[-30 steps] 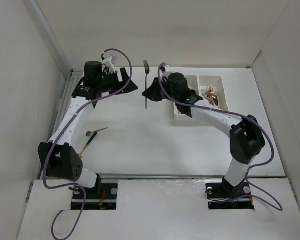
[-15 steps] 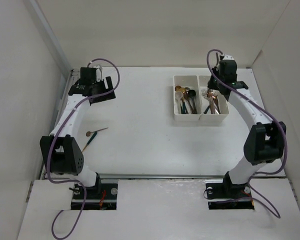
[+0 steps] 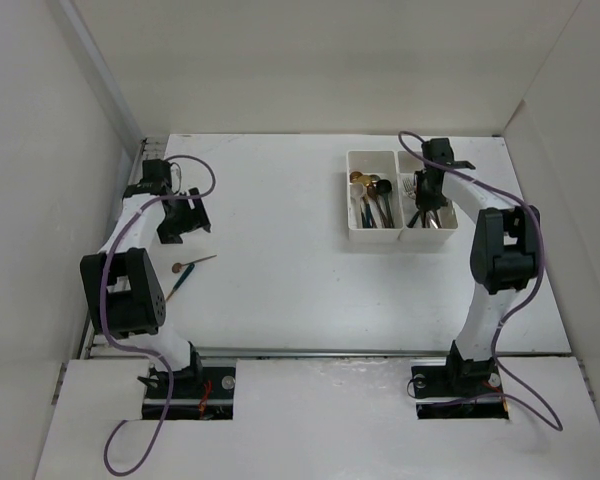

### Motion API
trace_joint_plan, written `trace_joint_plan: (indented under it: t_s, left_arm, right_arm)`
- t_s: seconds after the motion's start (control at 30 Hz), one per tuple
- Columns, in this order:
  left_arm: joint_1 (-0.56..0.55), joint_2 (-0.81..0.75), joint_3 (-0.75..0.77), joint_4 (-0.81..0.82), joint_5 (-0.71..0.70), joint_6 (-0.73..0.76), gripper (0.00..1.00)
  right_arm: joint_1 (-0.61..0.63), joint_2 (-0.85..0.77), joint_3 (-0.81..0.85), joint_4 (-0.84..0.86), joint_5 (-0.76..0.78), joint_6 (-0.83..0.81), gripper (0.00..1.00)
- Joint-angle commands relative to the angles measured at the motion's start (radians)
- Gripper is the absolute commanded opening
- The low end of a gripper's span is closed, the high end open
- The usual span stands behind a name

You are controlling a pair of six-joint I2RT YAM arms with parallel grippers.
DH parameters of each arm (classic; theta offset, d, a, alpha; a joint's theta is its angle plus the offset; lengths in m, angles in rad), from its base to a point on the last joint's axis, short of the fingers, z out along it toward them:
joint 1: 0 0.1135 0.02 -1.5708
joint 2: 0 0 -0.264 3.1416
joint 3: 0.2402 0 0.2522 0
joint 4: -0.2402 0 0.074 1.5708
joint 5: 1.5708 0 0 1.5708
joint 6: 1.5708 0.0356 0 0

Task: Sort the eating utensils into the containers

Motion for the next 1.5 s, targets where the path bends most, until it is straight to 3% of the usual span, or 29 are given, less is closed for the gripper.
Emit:
trace_joint_plan:
  t_s: [0.0,0.07,0.13,0.23,0.57,0.7,0.87,1.1,1.47]
  left_arm:
    - [0.020,0.016,-0.063,-0.040,0.082,0.026,0.72]
    - [0.030,0.030,-0.098,-0.028,0.114,0.026,0.72]
    - [0.030,0.040,-0.143,0.001,0.137,0.002,0.71]
    - [0.030,0.063,-0.152,0.002,0.137,0.002,0.69]
    - [0.040,0.110,-0.086,-0.041,-0.073,-0.018,0.70]
    - [0.049,0.131,-0.075,-0.041,-0.048,-0.009,0.74]
    - [0.049,0.270,0.027,-0.041,-0.036,0.014,0.74]
    - [0.038,0.406,0.112,-0.037,-0.060,0.048,0.59]
    - [-0.158,0.462,0.179,0.086,-0.179,0.262,0.38]
  right_arm:
    - [0.004,-0.041,0.053,0.023,0.002,-0.016,0.06]
    - [0.004,-0.041,0.062,0.023,-0.007,-0.016,0.20]
    - [0.004,-0.032,0.071,0.023,-0.008,-0.016,0.48]
    - [0.004,-0.032,0.071,0.010,-0.008,-0.004,0.56]
    - [0.033,-0.136,0.027,0.055,-0.008,0.007,0.59]
    - [0.033,-0.136,0.045,0.066,-0.020,0.007,0.59]
    - [0.033,-0.127,0.074,0.066,-0.043,0.007,0.59]
    - [0.042,-0.116,0.087,0.066,-0.063,0.007,0.59]
    - [0.042,-0.144,0.087,0.075,-0.063,0.007,0.59]
